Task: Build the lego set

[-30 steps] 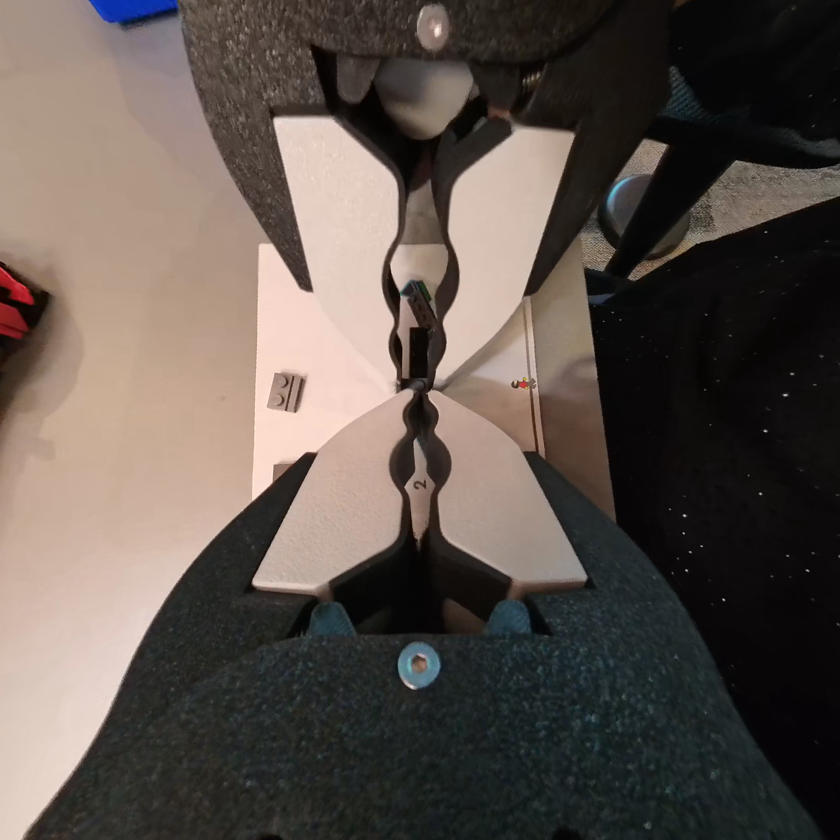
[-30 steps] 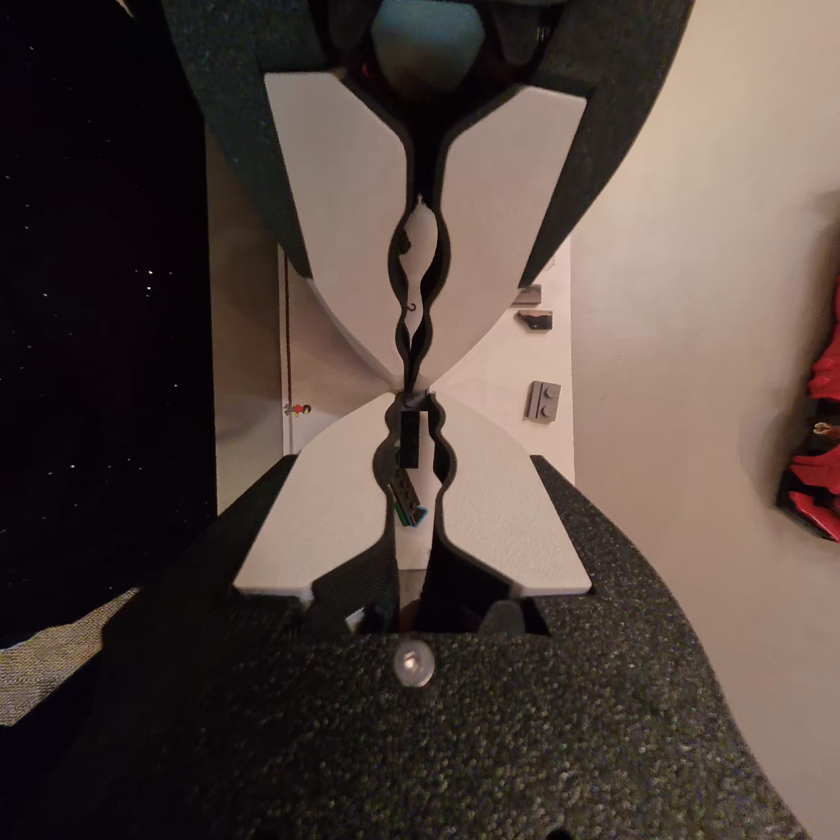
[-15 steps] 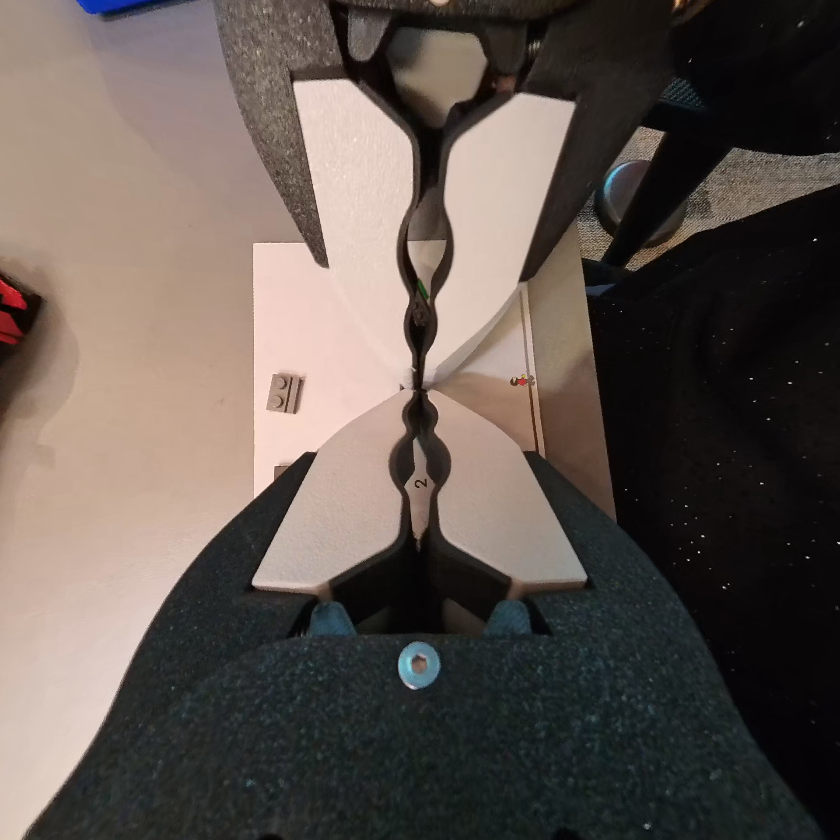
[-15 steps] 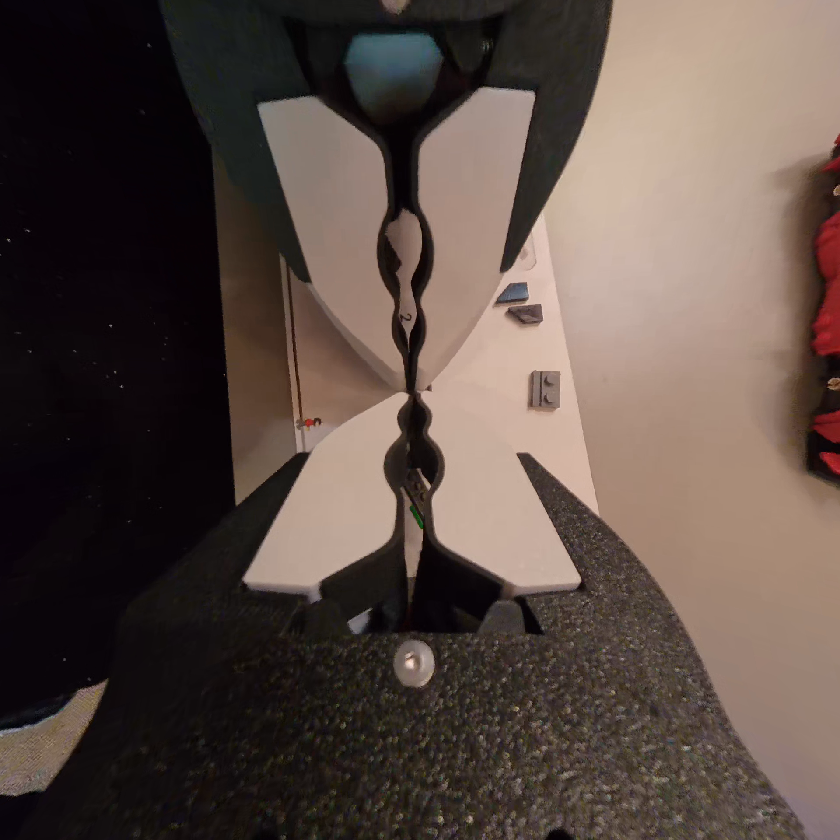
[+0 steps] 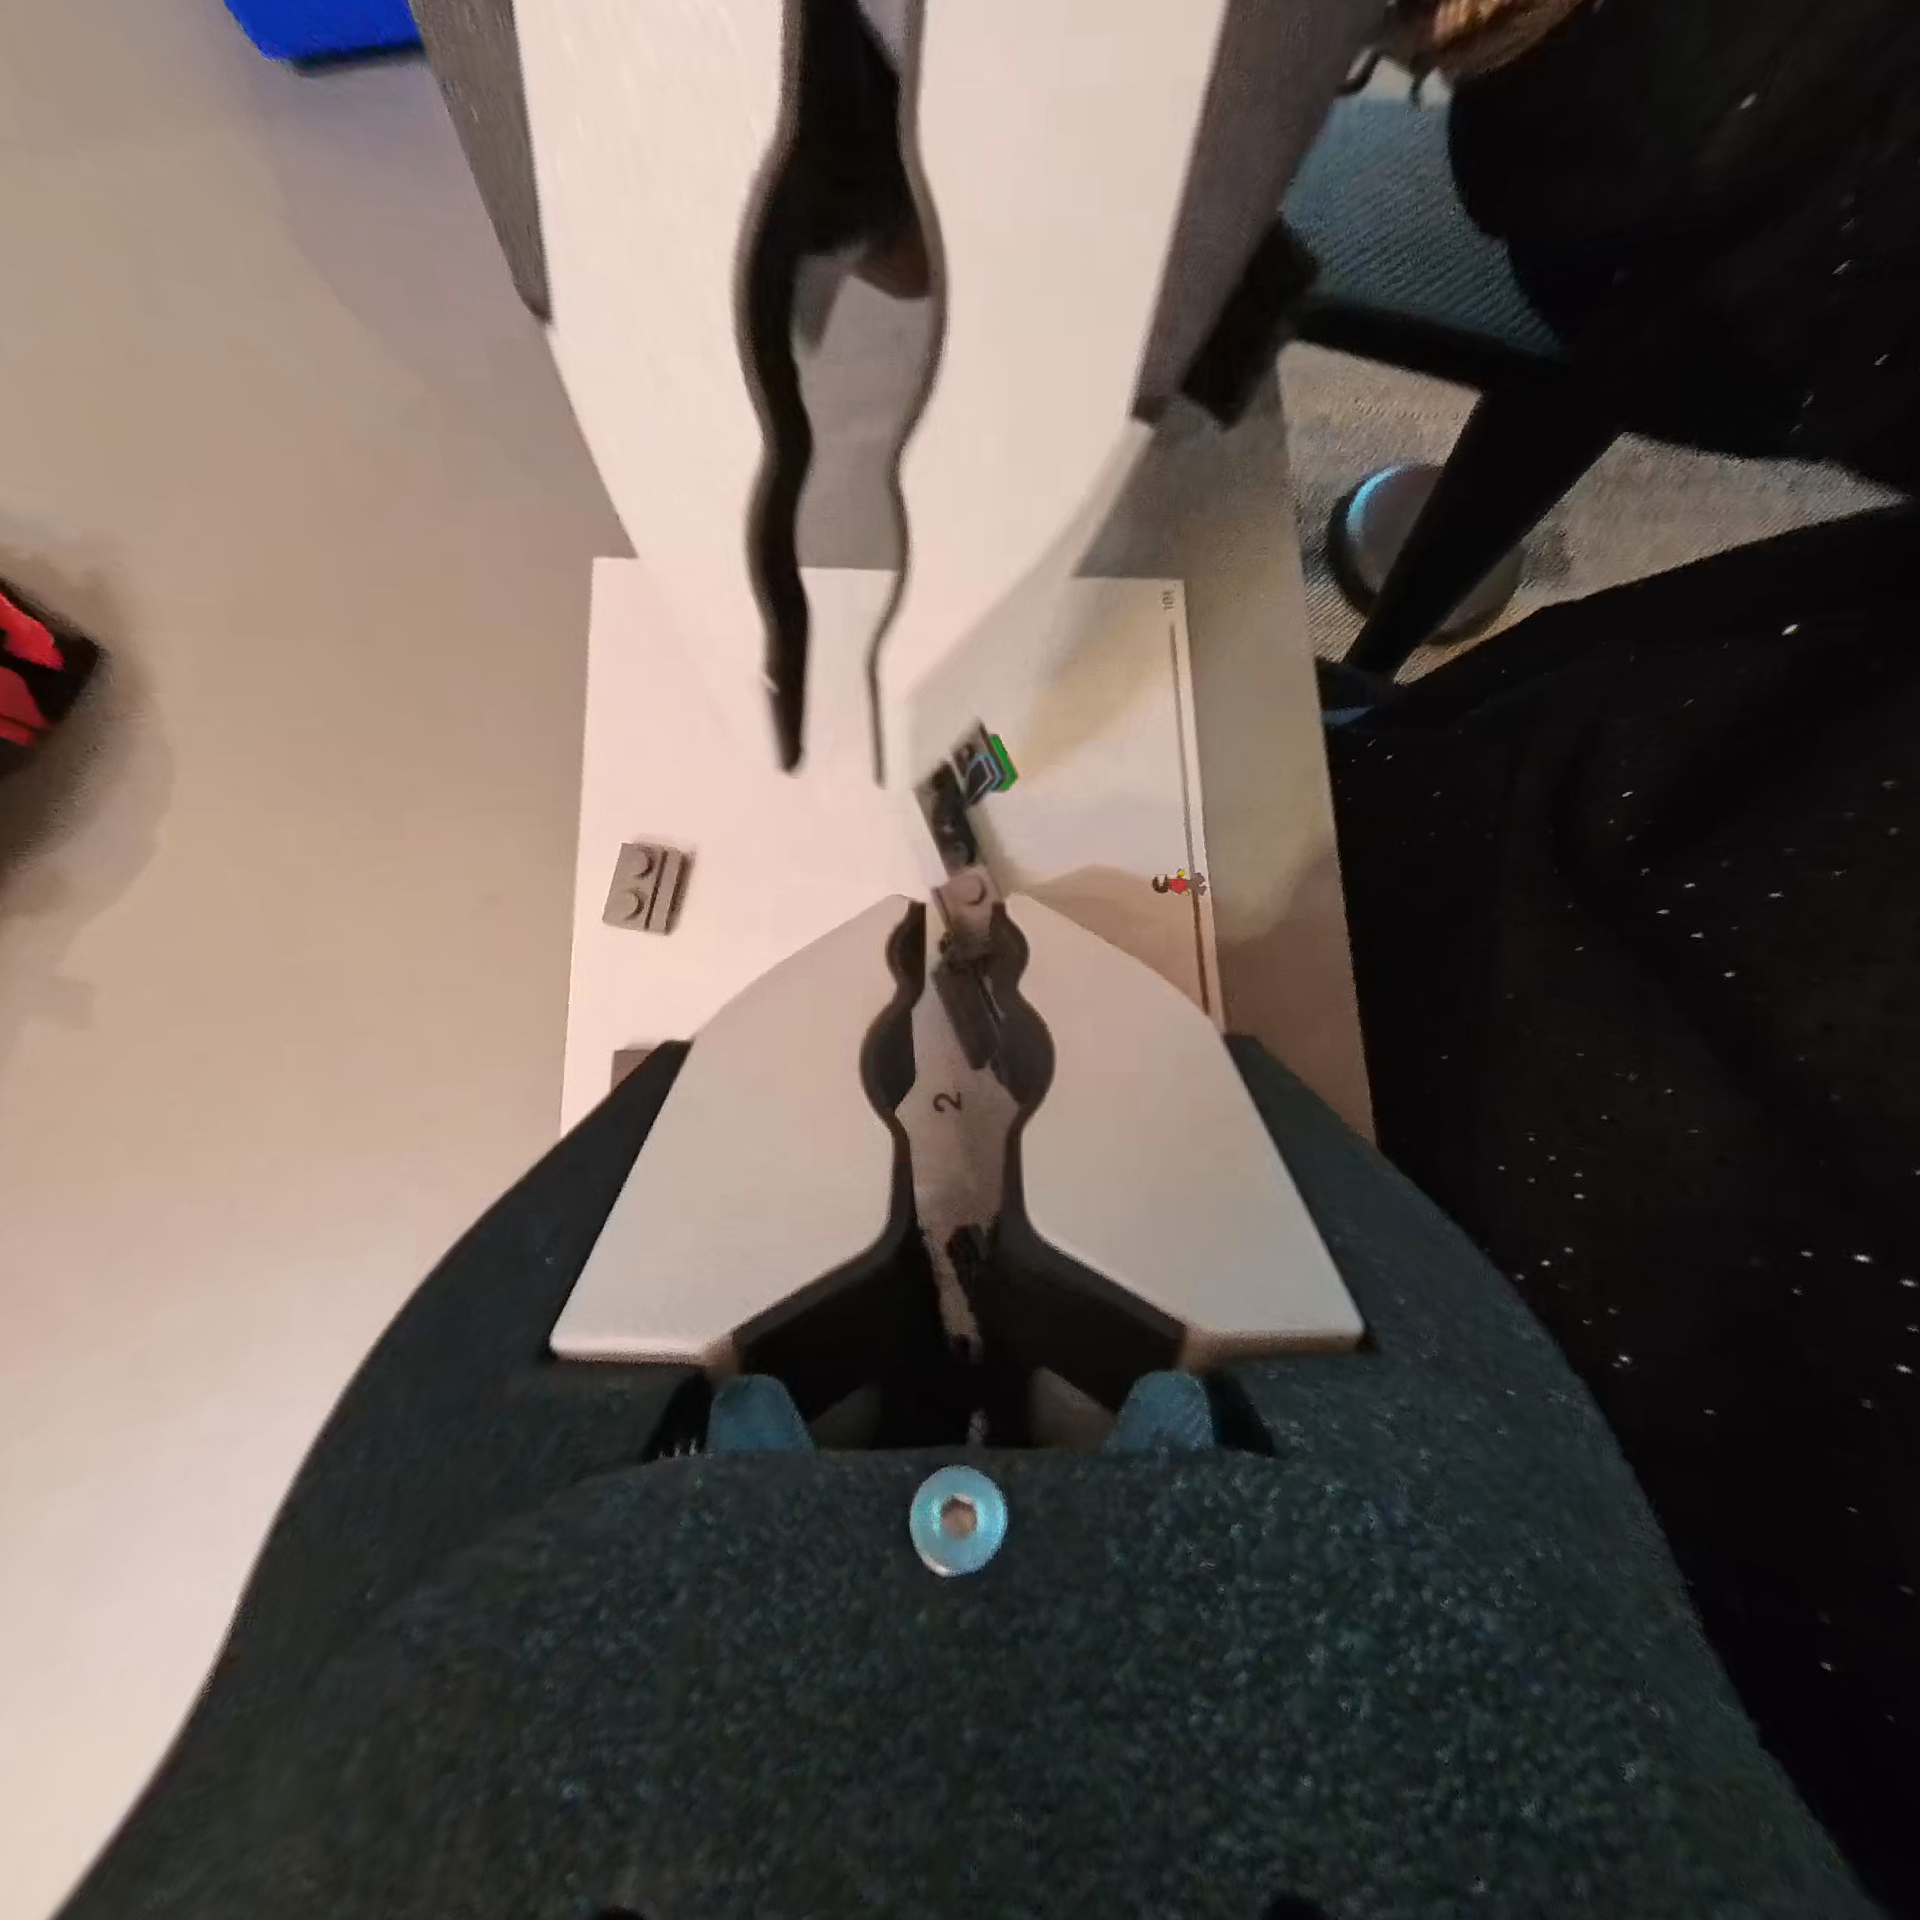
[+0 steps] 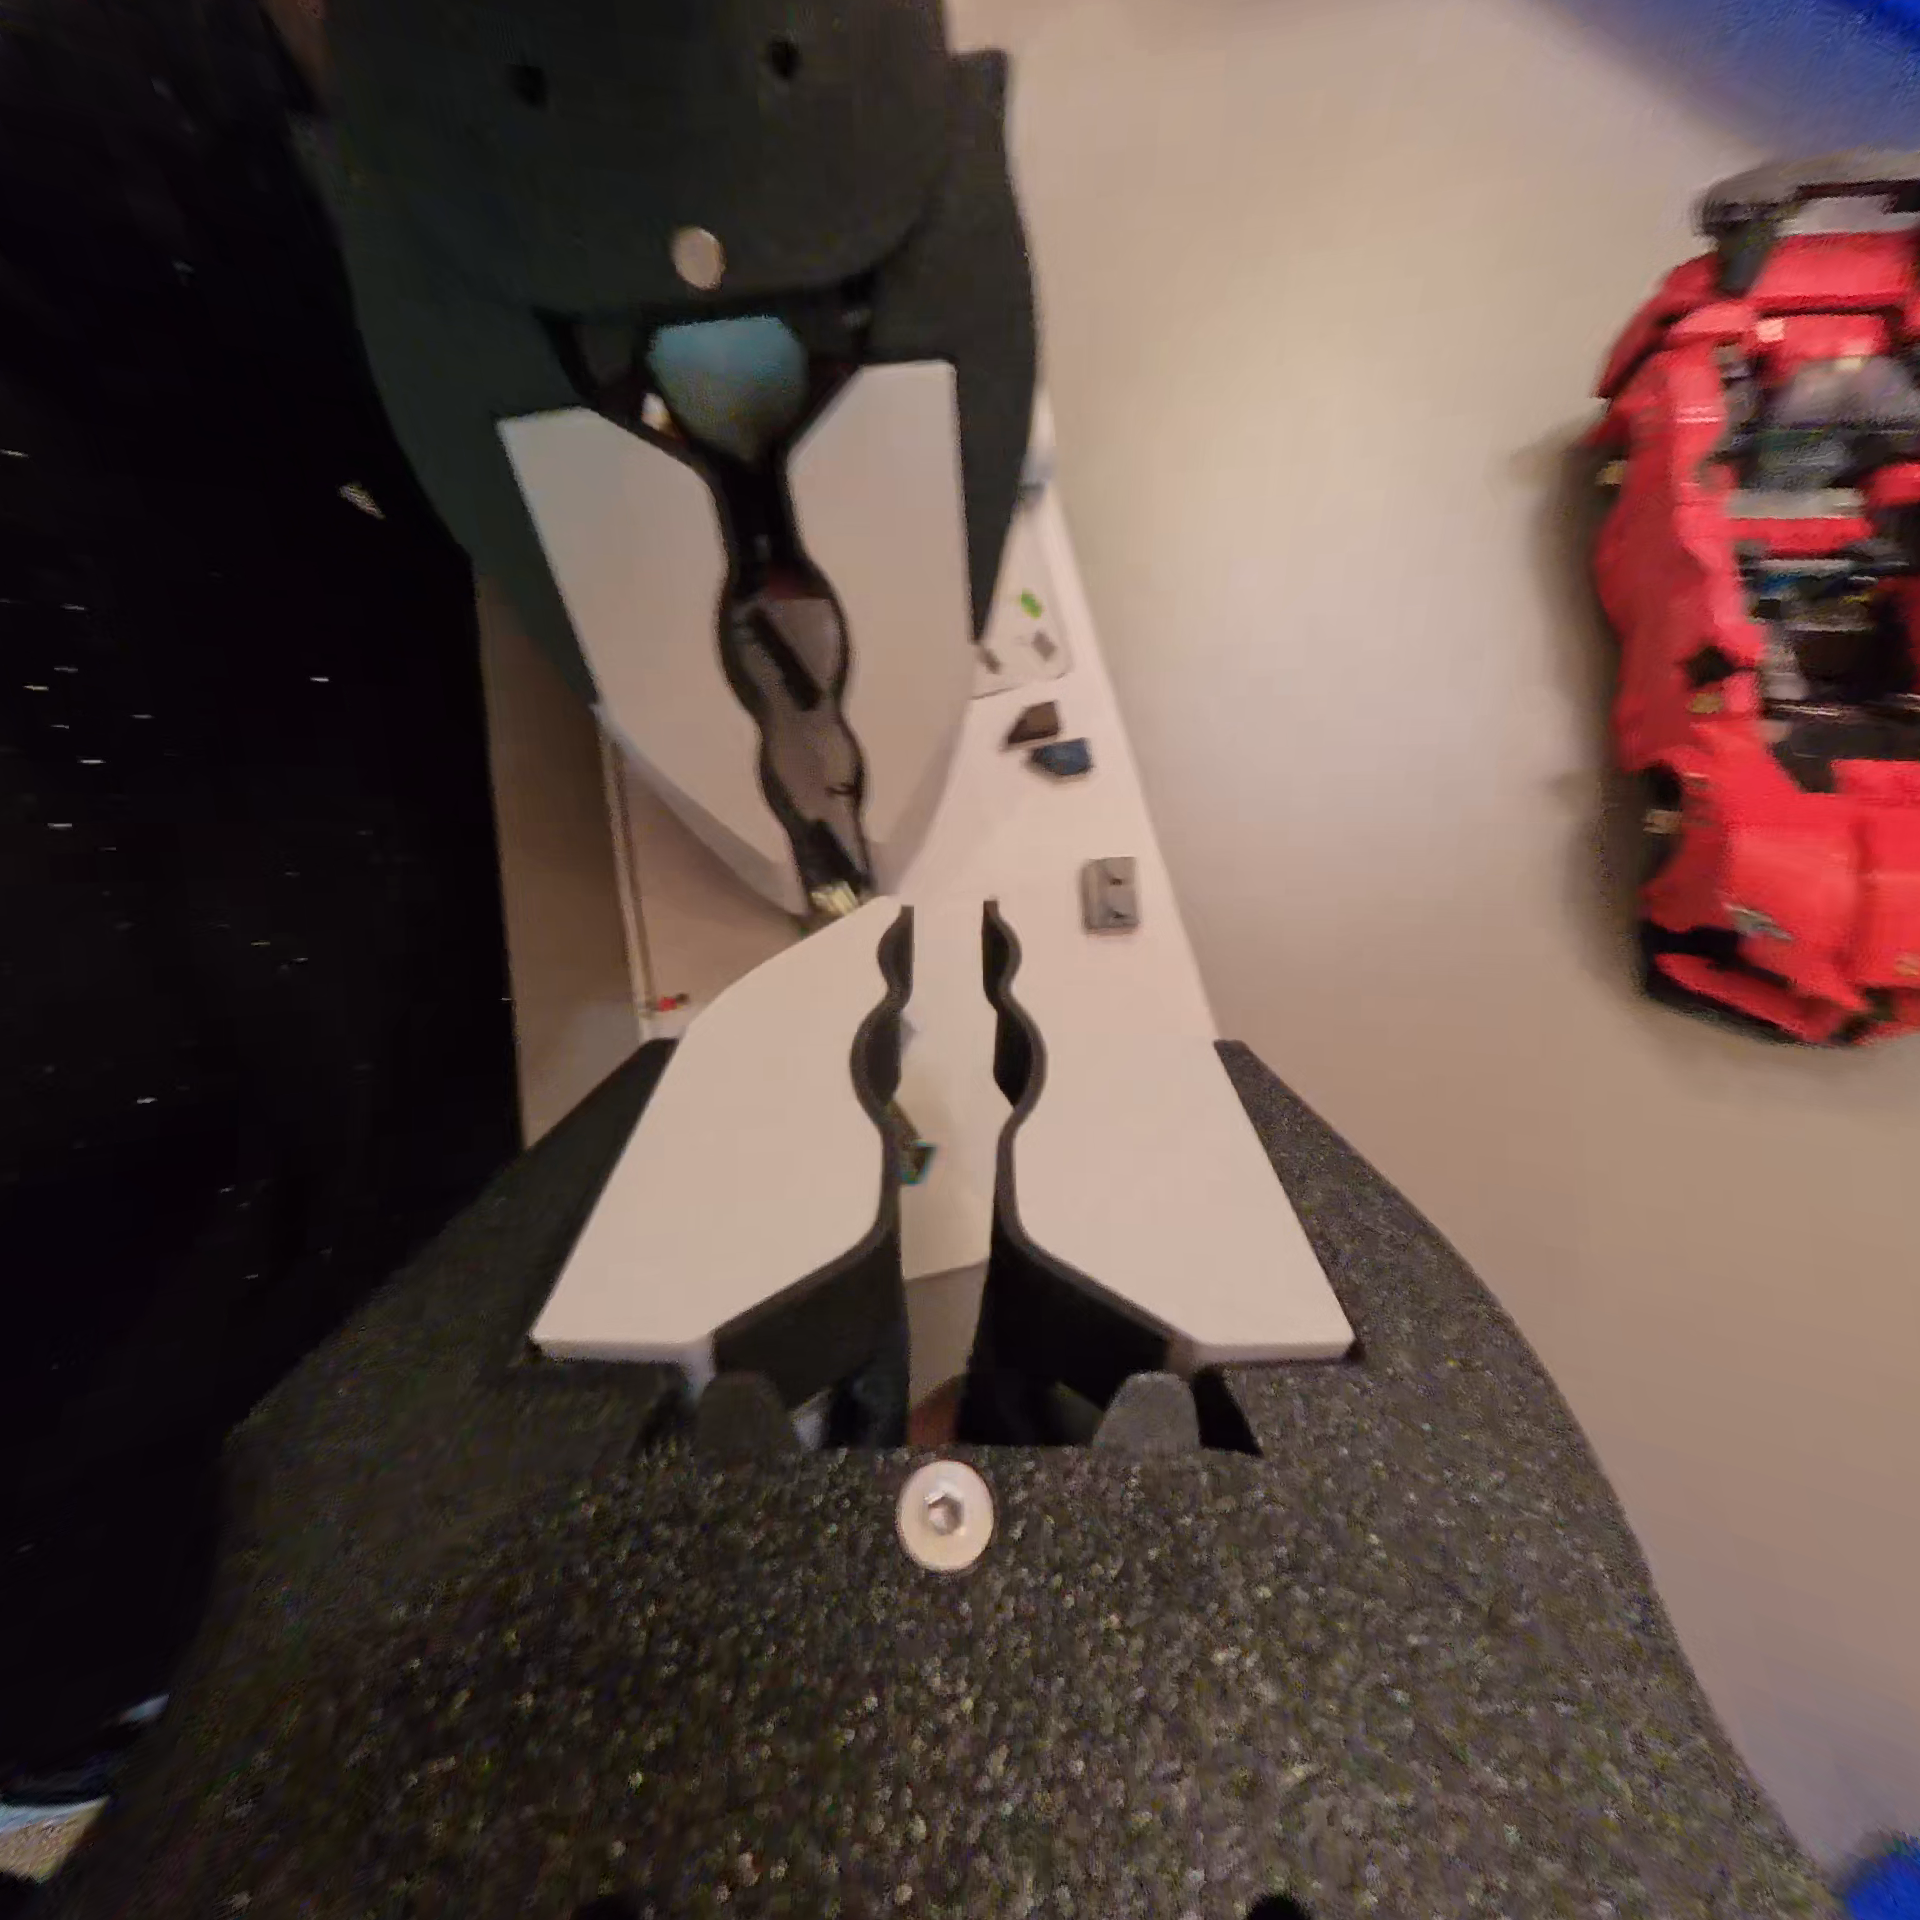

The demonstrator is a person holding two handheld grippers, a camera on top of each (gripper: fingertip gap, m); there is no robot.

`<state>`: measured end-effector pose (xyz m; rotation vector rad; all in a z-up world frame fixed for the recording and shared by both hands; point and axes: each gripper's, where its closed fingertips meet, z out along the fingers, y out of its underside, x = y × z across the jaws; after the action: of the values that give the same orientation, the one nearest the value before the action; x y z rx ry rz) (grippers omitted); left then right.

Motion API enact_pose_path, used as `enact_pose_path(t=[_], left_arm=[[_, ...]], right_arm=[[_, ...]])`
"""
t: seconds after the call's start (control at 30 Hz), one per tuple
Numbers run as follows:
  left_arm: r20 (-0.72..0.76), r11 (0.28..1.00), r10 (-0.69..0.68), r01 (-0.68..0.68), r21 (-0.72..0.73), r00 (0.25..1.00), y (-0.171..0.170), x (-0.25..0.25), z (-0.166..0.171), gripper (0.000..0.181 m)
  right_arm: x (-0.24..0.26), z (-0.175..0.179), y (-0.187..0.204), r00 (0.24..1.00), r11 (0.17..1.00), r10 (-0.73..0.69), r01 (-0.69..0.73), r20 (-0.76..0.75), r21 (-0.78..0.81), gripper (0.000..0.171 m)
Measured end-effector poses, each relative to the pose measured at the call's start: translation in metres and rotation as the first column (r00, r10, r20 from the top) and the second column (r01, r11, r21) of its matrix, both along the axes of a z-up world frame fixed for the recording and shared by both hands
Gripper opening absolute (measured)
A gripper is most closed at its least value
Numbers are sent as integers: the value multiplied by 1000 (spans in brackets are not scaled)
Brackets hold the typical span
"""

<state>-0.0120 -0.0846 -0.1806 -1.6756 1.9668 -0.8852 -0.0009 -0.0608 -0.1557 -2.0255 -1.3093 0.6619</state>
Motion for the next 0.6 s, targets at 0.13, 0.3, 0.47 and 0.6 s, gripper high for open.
enact_pose_path(t=[0.13, 0.3, 0.47, 0.6], left_arm=[[46, 999, 21, -19, -48, 999, 4, -8, 11, 14], [70, 997, 64, -61, -41, 995, 16, -20, 19, 13], [115, 991, 135, -133, -24, 984, 28, -25, 26, 13], [234, 956, 291, -294, -25, 927, 44, -21, 39, 13]], right_arm=[[10, -11, 21, 992, 998, -47, 40, 119, 57, 12], [5, -30, 36, 977, 998, -45, 36, 207, 50, 25], [-2, -39, 38, 976, 999, -3, -6, 219, 40, 12], [-9, -17, 41, 996, 994, -85, 85, 7, 64, 12]])
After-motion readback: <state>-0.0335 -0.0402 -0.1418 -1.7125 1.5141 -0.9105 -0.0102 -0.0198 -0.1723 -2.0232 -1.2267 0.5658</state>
